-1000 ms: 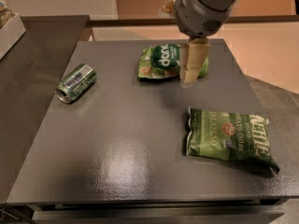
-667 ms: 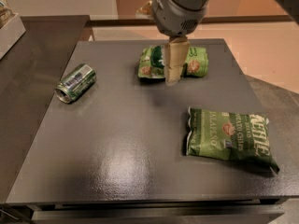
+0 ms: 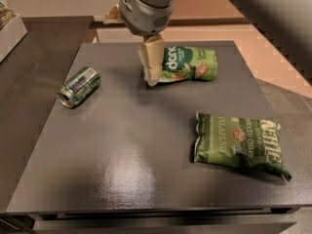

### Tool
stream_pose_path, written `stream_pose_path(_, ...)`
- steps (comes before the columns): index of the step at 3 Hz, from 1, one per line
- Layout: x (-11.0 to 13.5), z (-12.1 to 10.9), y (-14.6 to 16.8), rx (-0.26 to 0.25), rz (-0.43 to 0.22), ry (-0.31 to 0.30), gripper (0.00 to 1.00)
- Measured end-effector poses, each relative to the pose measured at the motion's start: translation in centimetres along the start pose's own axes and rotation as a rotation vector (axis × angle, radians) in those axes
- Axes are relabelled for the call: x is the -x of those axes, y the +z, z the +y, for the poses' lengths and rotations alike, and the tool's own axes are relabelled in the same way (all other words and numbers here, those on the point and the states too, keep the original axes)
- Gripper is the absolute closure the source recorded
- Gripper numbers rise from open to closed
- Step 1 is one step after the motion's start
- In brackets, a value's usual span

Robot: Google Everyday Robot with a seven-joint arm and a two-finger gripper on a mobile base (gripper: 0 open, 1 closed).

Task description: Place green can upright

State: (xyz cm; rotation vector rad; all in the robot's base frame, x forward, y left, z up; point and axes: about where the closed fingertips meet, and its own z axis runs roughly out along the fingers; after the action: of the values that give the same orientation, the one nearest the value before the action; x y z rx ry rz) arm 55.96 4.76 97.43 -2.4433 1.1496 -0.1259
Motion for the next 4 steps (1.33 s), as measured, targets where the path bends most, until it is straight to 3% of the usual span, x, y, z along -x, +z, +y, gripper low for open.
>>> stream_pose_path(2,3.8,-2.1,3.8,0.058,0.021,-0.177,0.00)
stream_pose_path(4,6.1,-4.0,7.5,0.097,0.033,-0.306,0.00)
